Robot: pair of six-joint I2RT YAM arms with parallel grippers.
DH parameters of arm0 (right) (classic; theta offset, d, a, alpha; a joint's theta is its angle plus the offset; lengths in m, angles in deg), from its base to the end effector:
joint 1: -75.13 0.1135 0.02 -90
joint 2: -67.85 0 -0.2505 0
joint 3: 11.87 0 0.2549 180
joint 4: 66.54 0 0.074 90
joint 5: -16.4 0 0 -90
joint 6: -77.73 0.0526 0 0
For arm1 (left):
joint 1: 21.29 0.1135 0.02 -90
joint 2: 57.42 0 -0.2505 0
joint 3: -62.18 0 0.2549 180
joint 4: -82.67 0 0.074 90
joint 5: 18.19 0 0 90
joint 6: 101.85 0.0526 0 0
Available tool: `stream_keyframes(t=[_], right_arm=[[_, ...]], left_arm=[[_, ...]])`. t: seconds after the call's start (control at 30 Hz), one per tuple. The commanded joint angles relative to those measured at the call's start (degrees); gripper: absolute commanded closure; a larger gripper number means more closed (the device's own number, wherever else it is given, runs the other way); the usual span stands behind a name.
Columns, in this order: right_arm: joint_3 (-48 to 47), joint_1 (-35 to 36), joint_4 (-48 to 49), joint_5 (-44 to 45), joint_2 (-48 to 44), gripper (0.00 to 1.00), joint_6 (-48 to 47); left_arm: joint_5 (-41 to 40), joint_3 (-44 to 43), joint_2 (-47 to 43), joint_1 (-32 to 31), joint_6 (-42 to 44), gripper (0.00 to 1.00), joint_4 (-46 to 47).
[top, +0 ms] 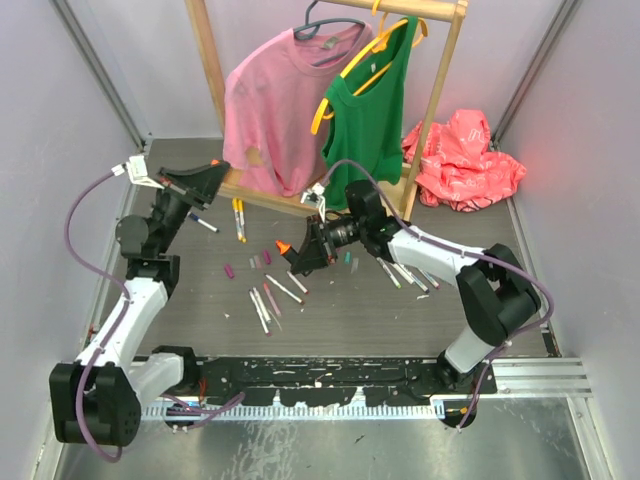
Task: Open the pen caps
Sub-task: Open the pen cap from the pen, then place the pen at the center of the board.
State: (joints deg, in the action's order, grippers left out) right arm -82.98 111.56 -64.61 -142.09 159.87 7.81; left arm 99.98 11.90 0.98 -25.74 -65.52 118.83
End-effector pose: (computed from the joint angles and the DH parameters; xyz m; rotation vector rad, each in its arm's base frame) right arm 0.2567 0.2503 0.2425 -1.1681 1.7263 1.7575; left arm 0.2447 -0.0439 0.3474 -0.0411 1.2208 -1.1590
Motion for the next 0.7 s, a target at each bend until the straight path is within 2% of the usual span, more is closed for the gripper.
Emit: stream_keyframes(t=[0.0,0.1,0.13,0.3,0.47,0.67], right_arm=[[-0.8,1.1,-4.7,-2.8,0.6,0.99,-3.9],[-1.0,1.2,-6.6,0.2,1.0,0.99,-5.0],[-1.3,1.1,-10.6,6.3,0.9,0.99,-8.9],[-3.2,1.1,-17.6,20.1,3.3,0.97,-13.4],[-5.6,1.2,-22.8,27.6,6.3,0.96,-15.8],[-7.6,1.2,-25.8,32.6,9.8,0.92,-17.8]], left_arm=[[-5.5,-2.4,-2.1,2.5,-2.8,1.00,7.7],[-5.2,-1.9,-3.6,2.9,-1.3,1.00,4.5],[-5.2,0.5,-5.4,3.0,-1.5,1.00,1.2],[-5.4,8.4,-8.2,3.0,-2.5,1.00,-6.3],[-3.7,16.4,-8.6,2.9,-4.6,1.00,-7.5],[-1.7,20.2,-7.5,2.9,-5.6,1.00,-7.6]])
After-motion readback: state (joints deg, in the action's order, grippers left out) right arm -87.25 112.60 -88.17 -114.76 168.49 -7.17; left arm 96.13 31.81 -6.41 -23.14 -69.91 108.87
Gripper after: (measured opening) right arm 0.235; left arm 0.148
